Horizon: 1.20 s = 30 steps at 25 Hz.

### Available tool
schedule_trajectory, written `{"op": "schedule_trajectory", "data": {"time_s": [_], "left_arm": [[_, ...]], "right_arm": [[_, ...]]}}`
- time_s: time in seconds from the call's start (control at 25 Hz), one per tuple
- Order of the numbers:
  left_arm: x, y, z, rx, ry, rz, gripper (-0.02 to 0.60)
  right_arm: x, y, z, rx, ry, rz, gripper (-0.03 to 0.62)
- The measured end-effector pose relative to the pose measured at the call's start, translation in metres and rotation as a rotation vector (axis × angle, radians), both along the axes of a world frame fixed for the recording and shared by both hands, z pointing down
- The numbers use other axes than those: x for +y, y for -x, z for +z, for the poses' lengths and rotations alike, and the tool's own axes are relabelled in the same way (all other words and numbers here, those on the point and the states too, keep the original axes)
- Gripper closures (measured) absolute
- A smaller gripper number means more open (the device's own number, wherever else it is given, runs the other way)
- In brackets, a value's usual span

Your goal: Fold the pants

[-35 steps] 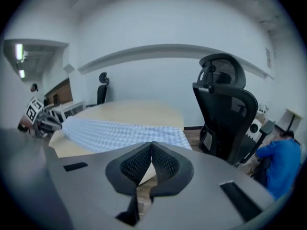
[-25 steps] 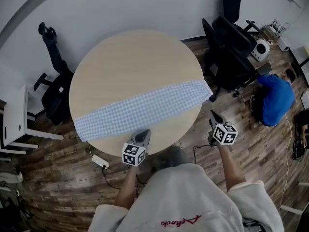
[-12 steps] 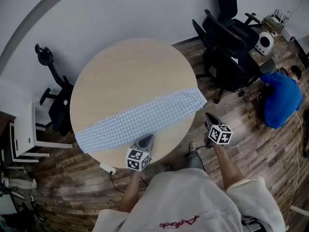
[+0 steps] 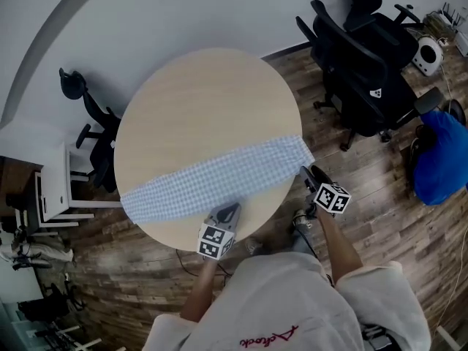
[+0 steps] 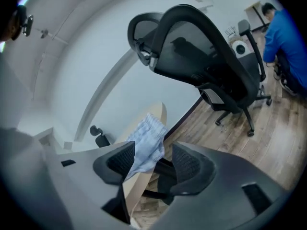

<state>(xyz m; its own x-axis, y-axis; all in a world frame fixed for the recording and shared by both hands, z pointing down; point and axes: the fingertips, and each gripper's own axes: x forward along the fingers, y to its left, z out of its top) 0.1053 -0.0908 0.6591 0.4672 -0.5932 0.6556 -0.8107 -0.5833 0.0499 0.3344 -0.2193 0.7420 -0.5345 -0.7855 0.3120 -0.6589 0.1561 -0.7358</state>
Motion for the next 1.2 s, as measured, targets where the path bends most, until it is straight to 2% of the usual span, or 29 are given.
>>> {"op": "schedule_trajectory", "data": {"time_s": [0.16, 0.32, 0.56, 0.72, 1.0, 1.2], "left_arm": [[0.009, -0.005, 0.004, -0.065, 0.046, -0.015, 0.549], [0.008, -0.013, 0.009, -0.097, 0.071, -0.023, 0.549], [-0.001, -0.028, 0.013, -0.129, 0.085, -0.011, 0.549], [-0.010, -0.042, 0.017, -0.132, 0.069, 0.020, 0.549], [-0.022, -0.056, 0.013, -0.137, 0.068, 0.048, 0.549], [-0.018, -0.059, 0.018, -0.117, 0.060, 0.065, 0.549]], "right_arm": [[-0.008, 0.010, 0.015, -0.133, 0.052, 0.005, 0.362], [-0.014, 0.015, 0.022, -0.220, 0.077, -0.016, 0.364], [-0.023, 0.013, 0.011, -0.301, 0.039, -0.051, 0.513], [-0.033, 0.005, 0.001, -0.291, 0.012, -0.058, 0.528], [-0.054, -0.032, -0.001, -0.247, -0.010, -0.037, 0.531], [-0.054, -0.028, -0.017, -0.161, -0.071, -0.060, 0.531]]}}
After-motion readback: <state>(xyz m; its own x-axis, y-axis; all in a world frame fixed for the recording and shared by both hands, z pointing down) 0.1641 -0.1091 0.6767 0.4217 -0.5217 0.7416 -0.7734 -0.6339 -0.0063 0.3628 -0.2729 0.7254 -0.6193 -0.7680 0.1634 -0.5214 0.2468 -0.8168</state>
